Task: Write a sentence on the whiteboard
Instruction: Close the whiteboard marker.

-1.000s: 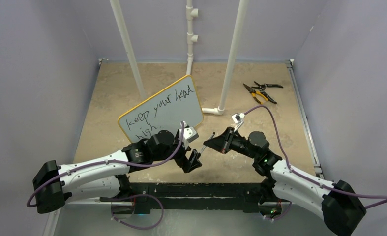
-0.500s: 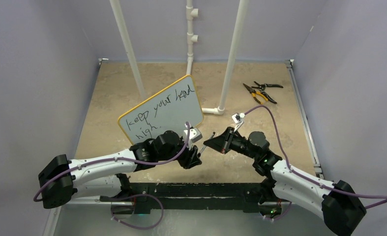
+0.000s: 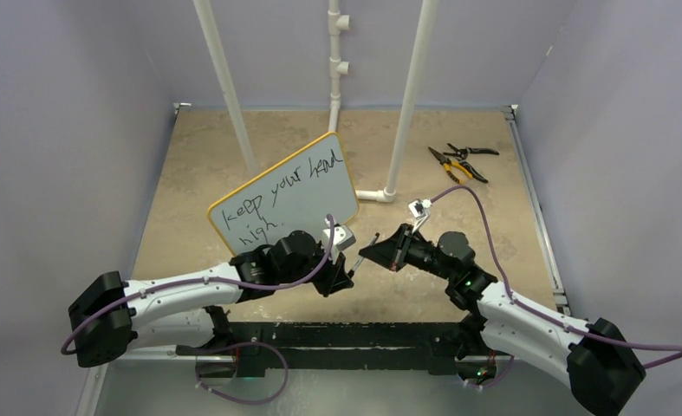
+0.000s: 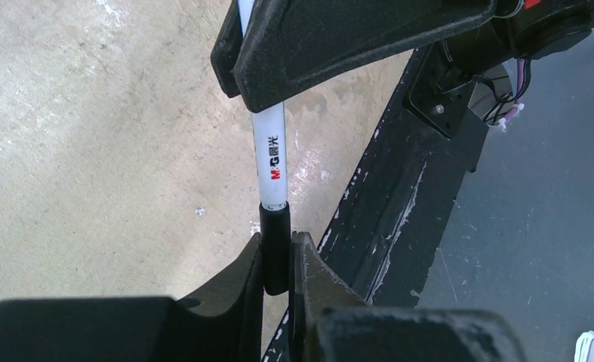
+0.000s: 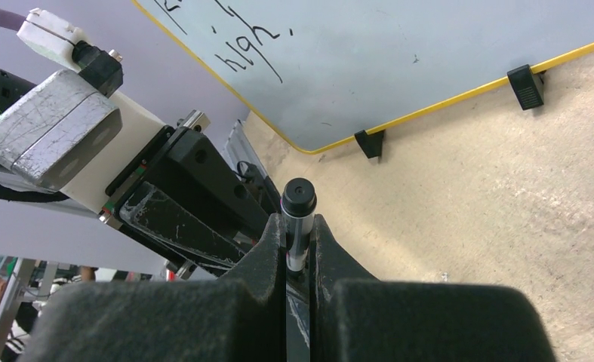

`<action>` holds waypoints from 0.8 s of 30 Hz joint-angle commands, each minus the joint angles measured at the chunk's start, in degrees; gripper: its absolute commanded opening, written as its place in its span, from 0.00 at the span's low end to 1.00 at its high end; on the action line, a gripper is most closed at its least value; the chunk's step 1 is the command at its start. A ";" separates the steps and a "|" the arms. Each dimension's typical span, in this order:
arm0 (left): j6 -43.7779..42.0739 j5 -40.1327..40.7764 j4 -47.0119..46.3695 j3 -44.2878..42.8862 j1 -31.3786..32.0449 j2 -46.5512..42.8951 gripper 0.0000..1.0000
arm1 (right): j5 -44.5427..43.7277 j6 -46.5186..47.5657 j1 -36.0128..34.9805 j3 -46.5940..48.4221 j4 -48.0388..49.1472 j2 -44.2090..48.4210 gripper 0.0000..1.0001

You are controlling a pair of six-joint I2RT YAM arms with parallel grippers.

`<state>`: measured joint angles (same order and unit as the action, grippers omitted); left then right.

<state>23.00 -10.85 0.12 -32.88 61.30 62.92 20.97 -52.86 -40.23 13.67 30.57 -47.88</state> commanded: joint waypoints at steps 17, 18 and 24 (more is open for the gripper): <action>-3.51 -0.29 -9.80 1.77 -0.95 -5.18 0.00 | 4.30 3.81 -6.89 0.16 3.72 -4.81 0.00; -3.79 -0.31 -9.71 1.77 -1.00 -5.68 0.00 | 4.24 3.49 -7.90 0.09 4.09 -5.99 0.00; -6.52 1.91 -6.58 1.16 -1.40 -8.47 0.00 | 5.83 0.75 -10.34 -1.06 7.39 -8.85 0.00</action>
<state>20.71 -11.49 2.94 -29.32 60.77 57.84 19.99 -49.78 -47.37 14.11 37.39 -55.29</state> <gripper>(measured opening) 0.097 0.051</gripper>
